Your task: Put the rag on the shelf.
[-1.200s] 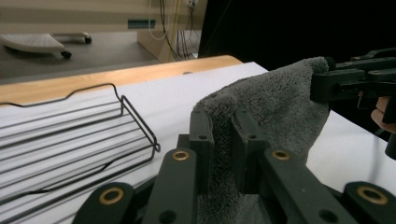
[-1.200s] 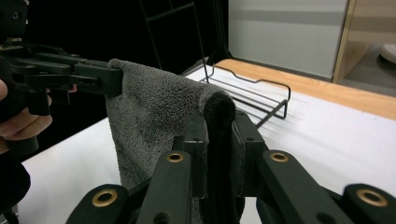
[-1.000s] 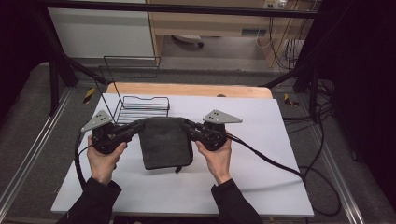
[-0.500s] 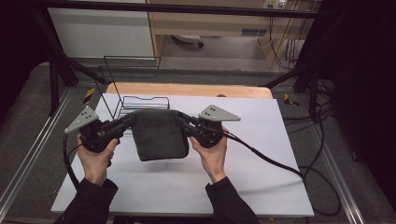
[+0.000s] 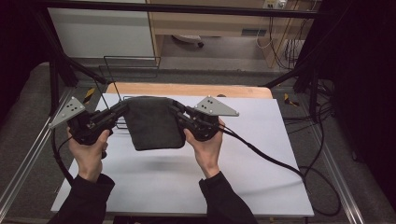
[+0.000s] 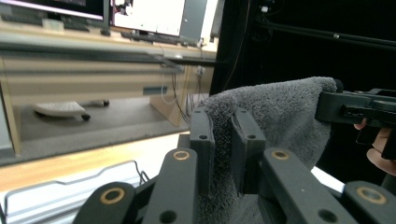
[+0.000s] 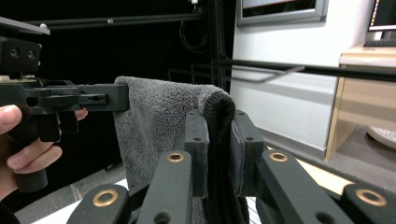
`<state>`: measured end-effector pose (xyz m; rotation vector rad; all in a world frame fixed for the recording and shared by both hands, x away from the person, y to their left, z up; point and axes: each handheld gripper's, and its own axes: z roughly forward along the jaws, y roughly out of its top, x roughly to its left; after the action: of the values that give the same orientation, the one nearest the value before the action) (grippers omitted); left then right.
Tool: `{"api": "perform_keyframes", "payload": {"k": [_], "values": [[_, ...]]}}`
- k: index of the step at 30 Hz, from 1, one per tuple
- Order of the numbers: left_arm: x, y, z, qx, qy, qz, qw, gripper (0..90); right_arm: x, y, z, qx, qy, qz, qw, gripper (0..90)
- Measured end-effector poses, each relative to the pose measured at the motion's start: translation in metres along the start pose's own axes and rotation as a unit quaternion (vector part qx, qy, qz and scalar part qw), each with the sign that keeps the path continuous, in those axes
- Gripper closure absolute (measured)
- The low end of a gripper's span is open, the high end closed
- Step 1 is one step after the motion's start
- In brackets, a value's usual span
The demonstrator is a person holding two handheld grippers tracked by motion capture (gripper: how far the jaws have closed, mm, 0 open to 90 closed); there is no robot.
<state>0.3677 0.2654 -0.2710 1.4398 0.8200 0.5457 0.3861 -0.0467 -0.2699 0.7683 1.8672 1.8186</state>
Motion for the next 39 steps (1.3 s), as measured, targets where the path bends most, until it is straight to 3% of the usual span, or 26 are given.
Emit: {"api": "perform_keyframes", "payload": {"k": [13, 21, 39], "values": [[0.007, 0.033, -0.006, -0.048, 0.013, 0.002, 0.9988, 80.4, 0.013, 0.031, 0.015, -0.038, -0.004, -0.015, 0.9992, 80.1], [0.014, 0.050, -0.008, -0.078, 0.019, -0.001, 0.9968, 80.4, 0.016, 0.048, 0.027, -0.056, -0.010, -0.027, 0.9980, 80.1], [0.027, 0.085, -0.008, -0.107, 0.035, 0.000, 0.9936, 80.4, 0.019, 0.084, 0.050, -0.077, -0.010, -0.036, 0.9963, 80.4]]}}
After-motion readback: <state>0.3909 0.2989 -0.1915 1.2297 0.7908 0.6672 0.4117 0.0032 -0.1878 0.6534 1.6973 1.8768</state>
